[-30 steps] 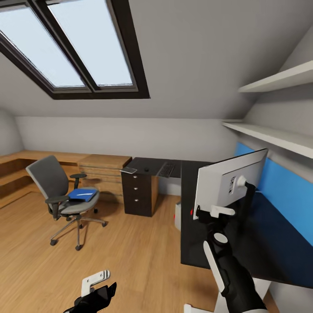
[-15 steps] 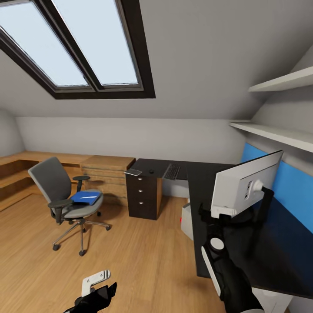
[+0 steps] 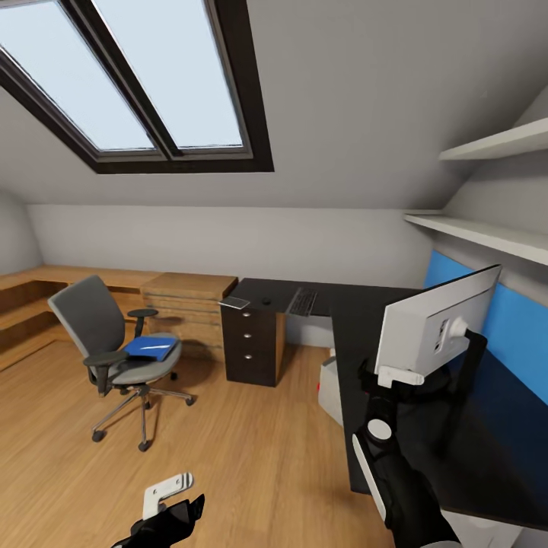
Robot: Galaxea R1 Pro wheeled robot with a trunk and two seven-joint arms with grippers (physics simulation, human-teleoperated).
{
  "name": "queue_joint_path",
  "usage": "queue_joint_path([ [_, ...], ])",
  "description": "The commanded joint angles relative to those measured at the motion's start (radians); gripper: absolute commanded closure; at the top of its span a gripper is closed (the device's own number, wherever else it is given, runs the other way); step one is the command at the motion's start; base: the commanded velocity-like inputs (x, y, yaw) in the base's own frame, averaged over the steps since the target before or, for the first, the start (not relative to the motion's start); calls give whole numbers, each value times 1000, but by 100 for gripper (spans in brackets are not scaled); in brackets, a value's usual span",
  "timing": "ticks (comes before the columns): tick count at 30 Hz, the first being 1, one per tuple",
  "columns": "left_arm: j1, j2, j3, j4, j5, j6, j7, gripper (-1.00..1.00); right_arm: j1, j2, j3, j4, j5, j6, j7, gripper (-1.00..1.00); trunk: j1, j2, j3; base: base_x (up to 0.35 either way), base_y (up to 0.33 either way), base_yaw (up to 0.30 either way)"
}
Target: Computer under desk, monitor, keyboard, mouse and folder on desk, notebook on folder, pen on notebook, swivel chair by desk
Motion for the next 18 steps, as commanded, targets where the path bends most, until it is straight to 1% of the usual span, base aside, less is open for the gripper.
queue_joint_path([
  [1,0,-1,1,-2,11,4,7,-100,-1,0,0,1,8,5,-6,-100,0,-1,-1,22,13,0],
  [4,0,-1,0,-2,11,4,6,-100,-2,-1,-3,2,8,5,-7,-100,0,-1,-1,91,38,0],
  [9,0,-1,-2,-1,11,4,7,-100,-2,-1,-6,2,8,5,-8,-100,0,-1,-1,191,69,0],
  [13,0,-1,-2,0,11,4,7,-100,-2,-2,-7,2,8,6,-9,-100,0,-1,-1,66,21,0],
  [14,0,-1,-3,1,11,4,6,-100,-2,-3,-9,2,8,6,-9,-100,0,-1,-1,54,8,0],
  [15,0,-1,-4,2,11,4,7,-100,-2,-3,-23,2,8,7,-8,-100,0,-1,-1,226,3,0],
  [18,0,-1,-4,3,11,4,7,-100,-2,-3,-30,2,8,7,-7,-100,0,-1,-1,196,2,0],
])
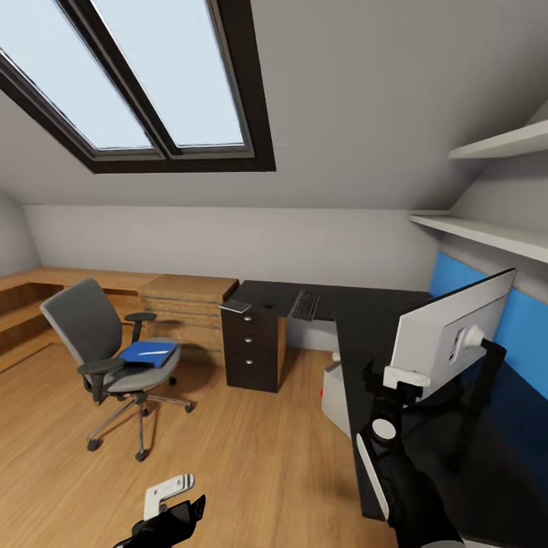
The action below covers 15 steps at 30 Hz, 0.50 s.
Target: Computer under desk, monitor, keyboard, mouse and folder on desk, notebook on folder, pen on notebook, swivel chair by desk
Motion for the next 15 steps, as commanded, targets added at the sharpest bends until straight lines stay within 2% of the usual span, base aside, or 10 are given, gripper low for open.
queue_joint_path([
  [1,0,-1,1,-1,11,4,7,-100,-1,0,-1,0,8,5,-5,-100,0,-1,-1,91,1,0],
  [11,0,-1,-1,6,11,4,7,-100,-5,-35,-48,20,4,6,-5,-100,0,-1,-1,25,0,0],
  [15,0,-2,-1,8,11,4,7,-100,-8,-43,-67,43,2,6,-3,-100,0,-1,-1,199,0,0],
])
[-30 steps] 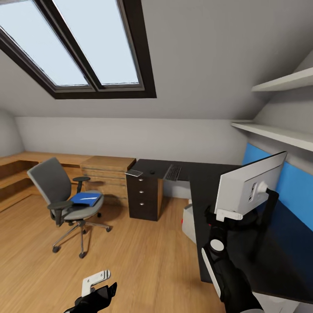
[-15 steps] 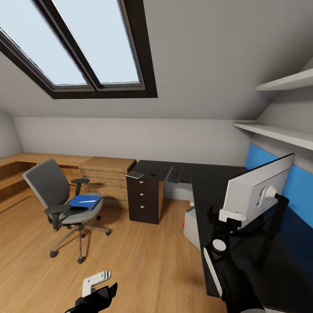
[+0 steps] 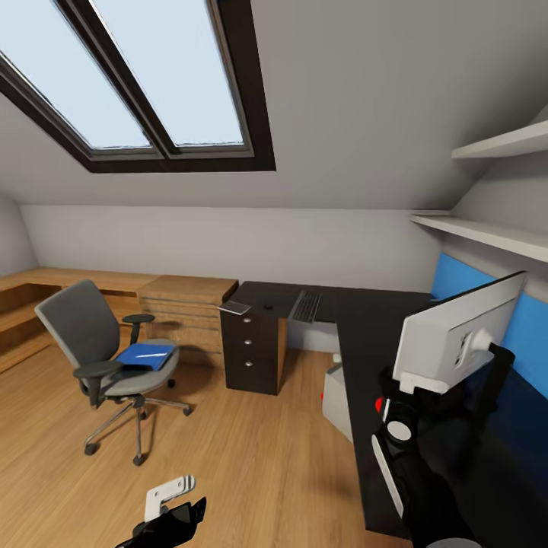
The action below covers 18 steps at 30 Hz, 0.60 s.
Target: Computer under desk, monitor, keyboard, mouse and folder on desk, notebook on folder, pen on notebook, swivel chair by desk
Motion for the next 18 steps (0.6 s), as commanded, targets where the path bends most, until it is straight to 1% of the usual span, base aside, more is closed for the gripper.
queue_joint_path([
  [1,0,-1,1,-1,11,4,7,-100,-1,-1,-4,5,8,5,-1,-100,1,-1,-1,156,0,0],
  [5,0,0,1,-1,11,4,6,-100,-3,-3,-7,14,8,5,-1,-100,1,-1,-1,63,0,0],
  [18,0,0,1,-1,11,4,6,-100,-3,-4,-7,17,8,5,-1,-100,1,-1,-1,2,0,0],
])
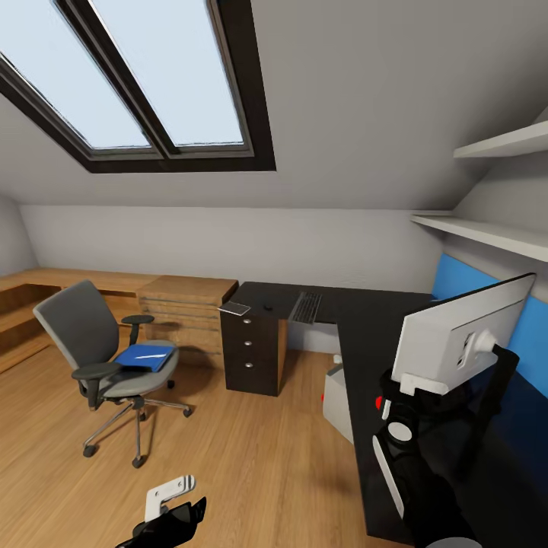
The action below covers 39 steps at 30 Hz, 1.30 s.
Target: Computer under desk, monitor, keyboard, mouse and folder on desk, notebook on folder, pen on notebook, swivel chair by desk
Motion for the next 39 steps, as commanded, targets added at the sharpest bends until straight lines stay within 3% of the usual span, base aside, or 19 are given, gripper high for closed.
queue_joint_path([
  [1,0,0,1,-2,11,4,7,-100,-1,1,-2,0,7,5,-2,-100,0,-1,-1,0,0,0],
  [16,0,-1,1,-2,11,4,5,-100,-1,4,-1,2,6,5,-2,-100,0,-1,-1,4,61,0],
  [39,0,-1,-1,10,11,4,7,-100,-1,1,-3,0,7,5,-4,-100,0,-1,-1,111,32,0],
])
